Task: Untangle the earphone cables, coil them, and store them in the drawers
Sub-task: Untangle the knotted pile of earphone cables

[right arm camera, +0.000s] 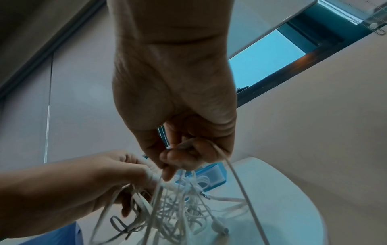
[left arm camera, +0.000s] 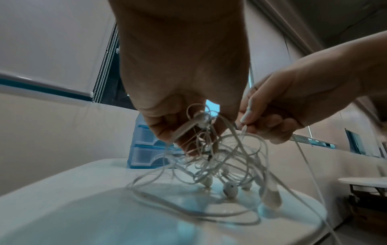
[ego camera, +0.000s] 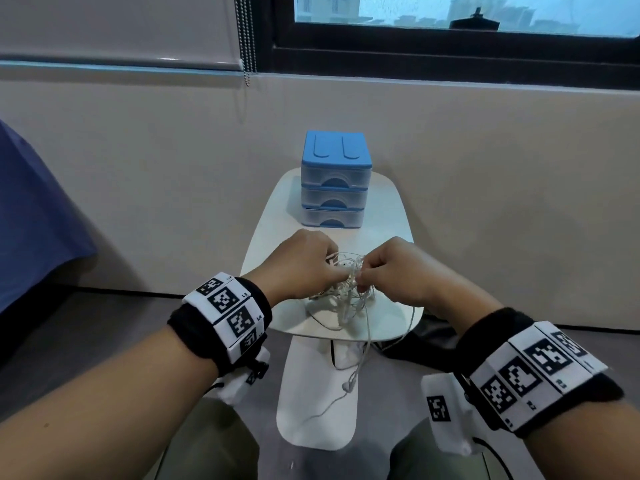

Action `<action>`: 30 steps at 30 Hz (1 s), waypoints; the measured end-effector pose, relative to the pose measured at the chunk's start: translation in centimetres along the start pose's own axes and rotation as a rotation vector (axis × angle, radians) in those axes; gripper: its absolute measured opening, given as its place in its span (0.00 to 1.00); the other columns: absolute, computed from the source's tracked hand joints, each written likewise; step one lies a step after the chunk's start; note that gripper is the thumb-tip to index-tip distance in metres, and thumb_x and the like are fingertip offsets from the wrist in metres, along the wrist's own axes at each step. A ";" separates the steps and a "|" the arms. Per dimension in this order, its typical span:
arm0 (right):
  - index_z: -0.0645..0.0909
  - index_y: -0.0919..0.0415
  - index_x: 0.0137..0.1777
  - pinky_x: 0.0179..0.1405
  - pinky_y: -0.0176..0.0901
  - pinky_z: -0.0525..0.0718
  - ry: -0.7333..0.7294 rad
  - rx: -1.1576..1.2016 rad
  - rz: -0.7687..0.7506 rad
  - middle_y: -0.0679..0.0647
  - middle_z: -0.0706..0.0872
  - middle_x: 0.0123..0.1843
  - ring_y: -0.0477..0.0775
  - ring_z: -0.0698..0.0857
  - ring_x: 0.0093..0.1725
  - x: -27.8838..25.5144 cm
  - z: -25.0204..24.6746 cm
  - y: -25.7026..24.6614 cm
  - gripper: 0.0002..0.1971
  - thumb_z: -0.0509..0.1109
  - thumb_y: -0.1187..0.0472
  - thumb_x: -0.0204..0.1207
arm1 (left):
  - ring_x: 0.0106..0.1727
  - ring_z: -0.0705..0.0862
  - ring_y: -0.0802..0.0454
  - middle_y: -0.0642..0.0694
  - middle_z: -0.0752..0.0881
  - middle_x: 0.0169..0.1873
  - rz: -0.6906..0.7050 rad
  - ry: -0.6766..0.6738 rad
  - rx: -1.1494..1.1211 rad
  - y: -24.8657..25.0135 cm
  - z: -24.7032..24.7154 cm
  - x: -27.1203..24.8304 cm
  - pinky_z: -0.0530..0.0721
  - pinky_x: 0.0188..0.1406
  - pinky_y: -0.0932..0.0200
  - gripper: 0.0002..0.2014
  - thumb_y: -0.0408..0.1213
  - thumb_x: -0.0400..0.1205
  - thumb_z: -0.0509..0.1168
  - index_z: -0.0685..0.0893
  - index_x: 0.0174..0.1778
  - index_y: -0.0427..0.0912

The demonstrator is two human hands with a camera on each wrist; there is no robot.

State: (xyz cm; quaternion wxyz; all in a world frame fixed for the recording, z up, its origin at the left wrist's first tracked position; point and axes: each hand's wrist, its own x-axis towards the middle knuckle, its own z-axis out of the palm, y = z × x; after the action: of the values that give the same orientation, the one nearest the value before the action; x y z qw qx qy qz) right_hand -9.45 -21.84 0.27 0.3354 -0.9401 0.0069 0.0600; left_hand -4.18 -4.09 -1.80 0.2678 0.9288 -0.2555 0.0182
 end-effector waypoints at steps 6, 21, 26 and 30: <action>0.91 0.63 0.41 0.29 0.41 0.74 0.181 0.031 0.050 0.56 0.83 0.34 0.55 0.77 0.34 0.9 -1.0 -0.2 0.07 0.73 0.62 0.77 | 0.28 0.73 0.50 0.46 0.78 0.25 -0.177 -0.041 -0.111 1.1 -0.4 0.4 0.69 0.29 0.56 0.22 0.43 0.81 0.70 0.72 0.23 0.42; 0.85 0.61 0.38 0.23 0.36 0.67 -0.067 0.350 0.090 0.51 0.81 0.25 0.45 0.76 0.24 1.9 1.9 3.4 0.10 0.76 0.61 0.81 | 0.42 0.82 0.57 0.52 0.83 0.53 0.003 -0.258 -0.437 1.7 -1.8 0.7 0.81 0.43 0.60 0.17 0.27 0.78 0.74 0.80 0.58 0.49; 0.86 0.62 0.39 0.21 0.40 0.67 -0.070 0.405 0.105 0.62 0.86 0.35 0.49 0.72 0.23 2.9 2.4 4.4 0.11 0.76 0.60 0.82 | 0.69 0.75 0.53 0.55 0.72 0.63 0.110 -0.220 -0.158 -0.5 -1.4 0.2 0.79 0.59 0.61 0.25 0.29 0.75 0.76 0.75 0.60 0.58; 0.84 0.62 0.39 0.21 0.39 0.68 -0.088 0.433 0.136 0.59 0.87 0.33 0.48 0.71 0.22 3.6 2.4 4.6 0.11 0.75 0.61 0.83 | 0.62 0.72 0.51 0.53 0.74 0.58 0.183 -0.046 0.057 -1.8 -1.3 -0.1 0.72 0.64 0.49 0.18 0.35 0.74 0.78 0.81 0.50 0.61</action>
State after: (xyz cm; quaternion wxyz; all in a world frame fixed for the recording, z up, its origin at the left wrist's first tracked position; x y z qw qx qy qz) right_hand -6.35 -23.81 -4.90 0.5243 -0.8402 0.0682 0.1207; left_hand -3.22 -2.09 -1.52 0.2324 0.9091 -0.3444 0.0288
